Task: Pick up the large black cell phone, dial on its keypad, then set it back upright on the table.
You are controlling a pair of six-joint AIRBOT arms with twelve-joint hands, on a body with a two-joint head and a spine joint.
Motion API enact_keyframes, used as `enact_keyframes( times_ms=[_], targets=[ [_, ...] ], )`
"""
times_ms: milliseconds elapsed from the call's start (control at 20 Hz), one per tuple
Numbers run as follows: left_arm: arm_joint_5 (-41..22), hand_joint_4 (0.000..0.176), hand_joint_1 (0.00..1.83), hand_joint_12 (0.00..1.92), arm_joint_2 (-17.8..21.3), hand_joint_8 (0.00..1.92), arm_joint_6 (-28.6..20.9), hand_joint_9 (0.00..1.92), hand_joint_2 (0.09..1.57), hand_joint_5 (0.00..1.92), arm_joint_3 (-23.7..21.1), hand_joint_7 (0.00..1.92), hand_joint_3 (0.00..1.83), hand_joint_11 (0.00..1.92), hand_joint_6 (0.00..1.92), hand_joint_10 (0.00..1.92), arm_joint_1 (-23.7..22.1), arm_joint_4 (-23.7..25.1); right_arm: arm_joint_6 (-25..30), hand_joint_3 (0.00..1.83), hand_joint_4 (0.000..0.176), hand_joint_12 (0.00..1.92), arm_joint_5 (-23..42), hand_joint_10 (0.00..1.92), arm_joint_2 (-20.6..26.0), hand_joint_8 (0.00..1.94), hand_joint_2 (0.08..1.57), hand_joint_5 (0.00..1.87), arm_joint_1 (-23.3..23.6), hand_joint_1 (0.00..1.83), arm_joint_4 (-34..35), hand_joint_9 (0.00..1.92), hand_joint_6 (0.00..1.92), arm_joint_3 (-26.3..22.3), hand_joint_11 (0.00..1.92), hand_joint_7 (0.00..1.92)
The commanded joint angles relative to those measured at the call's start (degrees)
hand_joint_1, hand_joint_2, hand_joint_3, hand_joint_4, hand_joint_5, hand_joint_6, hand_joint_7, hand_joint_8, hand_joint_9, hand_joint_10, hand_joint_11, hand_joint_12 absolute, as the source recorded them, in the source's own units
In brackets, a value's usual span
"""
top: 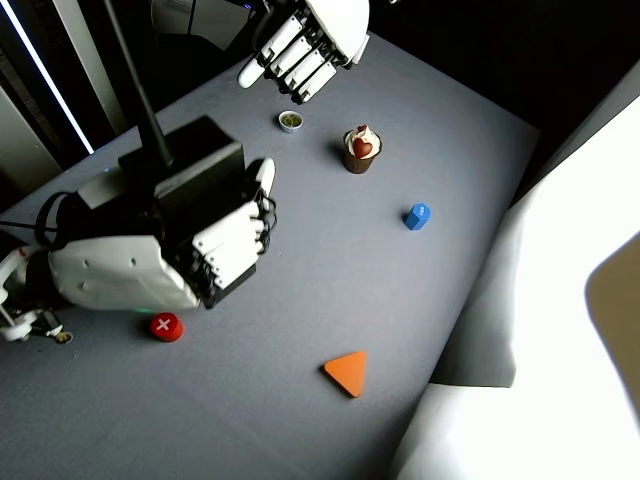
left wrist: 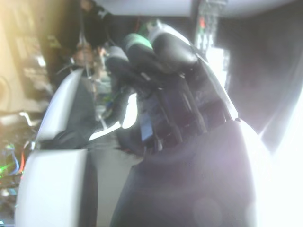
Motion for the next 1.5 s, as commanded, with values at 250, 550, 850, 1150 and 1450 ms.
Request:
enact_keyframes(
  times_ms=[250, 550, 850, 1150, 1450],
  targets=[
    [1.0, 0.0, 0.0, 0.71, 0.3, 0.0, -1.7, 0.34, 1.21, 0.25, 1.9, 0.36, 0.0, 0.0, 0.0, 0.01, -1.9, 6.3, 1.2, 0.0, 0.0, 1.62, 8.4, 1.19, 0.4, 1.16, 1.15, 0.85, -0.8, 1.48, 2.2, 0.89, 1.0, 1.4, 0.84, 0.79],
    [2.7, 0.0, 0.0, 0.97, -0.1, 0.0, -2.6, 0.43, 1.21, 0.25, 2.9, 0.41, 0.0, 0.0, 0.0, 0.01, -3.6, 10.4, 1.4, 0.0, 0.0, 1.6, 8.7, 1.25, -1.5, 1.18, 1.15, 0.8, -0.9, 1.48, 2.6, 0.87, 0.97, 2.9, 0.89, 0.78],
    [0.9, 0.0, 0.0, 0.99, 0.0, 0.0, -2.6, 0.4, 1.23, 0.27, 0.3, 0.38, 0.0, 0.0, 0.0, 0.0, -4.0, 12.6, 1.4, 0.0, 0.0, 1.63, 9.1, 1.27, -2.3, 1.26, 1.17, 0.78, -1.4, 1.48, 2.8, 0.85, 1.0, 3.7, 0.86, 0.72],
    [0.5, 0.0, 0.0, 1.03, 0.0, 0.0, -2.4, 0.42, 1.23, 0.28, 0.6, 0.4, 0.0, 0.0, 0.0, 0.0, -4.0, 9.3, 1.4, 0.0, 0.0, 1.57, 9.7, 1.28, -2.3, 1.25, 1.17, 0.8, -3.2, 1.48, 3.7, 0.81, 1.02, 3.6, 0.83, 0.69],
    [5.8, 0.0, 0.0, 1.05, 0.0, 0.01, -5.3, 0.42, 1.23, 0.28, 0.9, 0.4, 0.0, 0.01, 0.0, 0.01, -4.0, 2.8, 1.4, 0.0, 0.0, 1.65, 9.7, 1.32, -2.6, 1.33, 1.2, 0.73, -3.8, 1.47, 4.9, 0.78, 1.1, 2.8, 0.76, 0.65]
  ],
)
